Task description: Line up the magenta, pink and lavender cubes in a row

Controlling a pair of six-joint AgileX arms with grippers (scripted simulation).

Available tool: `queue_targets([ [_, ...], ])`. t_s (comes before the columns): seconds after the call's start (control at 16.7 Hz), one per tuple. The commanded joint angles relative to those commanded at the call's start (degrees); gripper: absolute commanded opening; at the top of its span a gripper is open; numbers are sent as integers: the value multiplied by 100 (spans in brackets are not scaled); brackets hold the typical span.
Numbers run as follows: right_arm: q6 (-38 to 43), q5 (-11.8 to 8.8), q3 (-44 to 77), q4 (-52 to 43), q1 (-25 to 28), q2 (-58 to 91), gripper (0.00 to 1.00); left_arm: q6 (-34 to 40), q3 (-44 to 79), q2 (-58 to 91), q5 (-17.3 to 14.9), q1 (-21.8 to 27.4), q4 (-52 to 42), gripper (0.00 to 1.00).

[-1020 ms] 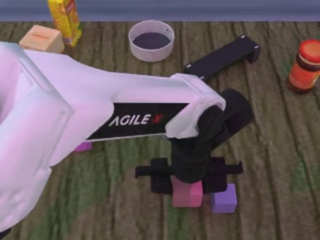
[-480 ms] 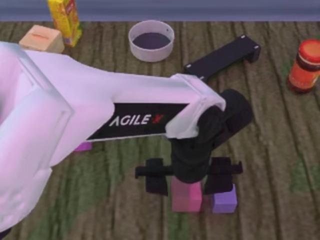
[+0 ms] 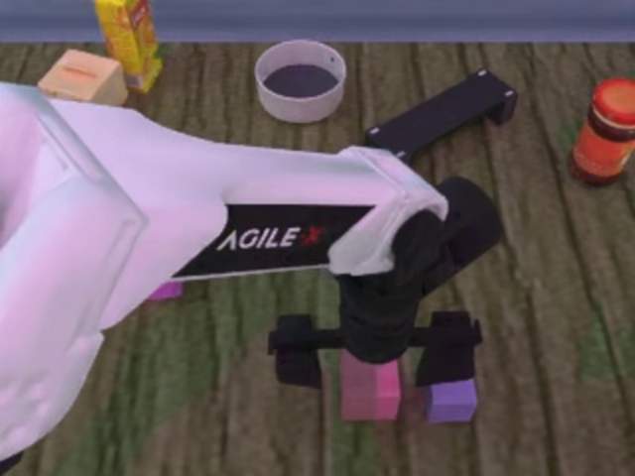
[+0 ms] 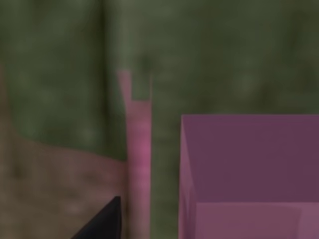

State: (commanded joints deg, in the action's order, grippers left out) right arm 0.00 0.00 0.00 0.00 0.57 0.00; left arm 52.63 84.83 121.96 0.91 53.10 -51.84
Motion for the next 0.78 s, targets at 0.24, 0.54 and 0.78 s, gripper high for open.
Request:
queue_targets([
  [0.24, 0, 0, 0, 0, 0, 0, 100, 17, 202, -82, -1, -6, -232, 100],
  [0.54, 0, 0, 0, 0, 0, 0, 100, 41, 838, -399, 1, -73, -1266, 100],
  [0.78, 0, 0, 0, 0, 0, 0, 100, 34, 937, -471, 4, -87, -1405, 100],
])
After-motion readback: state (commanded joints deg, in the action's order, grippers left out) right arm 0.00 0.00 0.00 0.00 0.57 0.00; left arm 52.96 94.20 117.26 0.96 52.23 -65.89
